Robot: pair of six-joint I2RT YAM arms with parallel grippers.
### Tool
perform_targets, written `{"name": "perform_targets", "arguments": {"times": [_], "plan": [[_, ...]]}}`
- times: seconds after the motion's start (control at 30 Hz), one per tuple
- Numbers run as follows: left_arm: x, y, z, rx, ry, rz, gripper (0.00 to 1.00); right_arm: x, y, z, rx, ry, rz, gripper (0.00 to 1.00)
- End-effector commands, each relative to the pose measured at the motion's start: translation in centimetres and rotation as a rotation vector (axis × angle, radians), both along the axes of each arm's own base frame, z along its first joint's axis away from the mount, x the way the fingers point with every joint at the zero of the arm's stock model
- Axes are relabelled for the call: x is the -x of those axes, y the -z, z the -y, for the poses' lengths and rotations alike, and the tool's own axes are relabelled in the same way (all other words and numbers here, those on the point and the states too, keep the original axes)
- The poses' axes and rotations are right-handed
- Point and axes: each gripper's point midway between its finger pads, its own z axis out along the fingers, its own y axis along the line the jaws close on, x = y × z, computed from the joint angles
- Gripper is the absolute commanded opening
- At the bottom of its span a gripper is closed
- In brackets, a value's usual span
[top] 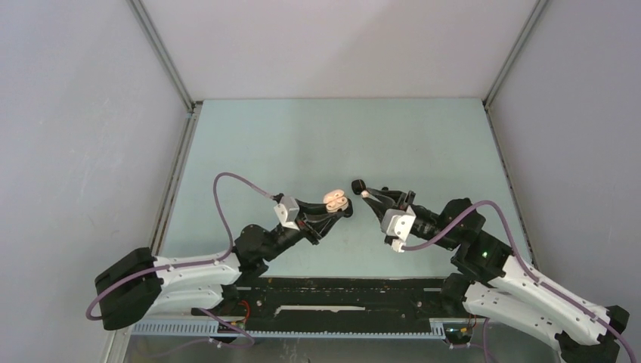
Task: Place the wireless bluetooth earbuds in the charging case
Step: Place the earbud in the charging case.
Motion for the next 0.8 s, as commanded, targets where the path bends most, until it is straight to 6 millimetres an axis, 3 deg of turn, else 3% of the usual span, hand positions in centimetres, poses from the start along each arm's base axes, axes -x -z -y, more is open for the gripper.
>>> {"name": "perform_targets", "arguments": {"times": [0.0, 0.27, 0.77], "plan": [[-0.5, -1.3, 0.1, -0.08, -0.061, 0.076, 0.0, 0.0, -3.3, 0.1, -0.14, 0.032, 0.083, 0.0], [-0.8, -1.3, 1.3, -0.133, -0.049, 0.102, 0.0, 0.5, -2.5, -0.7, -0.154, 0.002, 0.126, 0.0], [0.3, -1.5, 2.6, -0.15, 0.028, 0.143, 0.0, 0.7, 0.9, -2.2, -0.06, -0.062, 0.107, 0.0]]}}
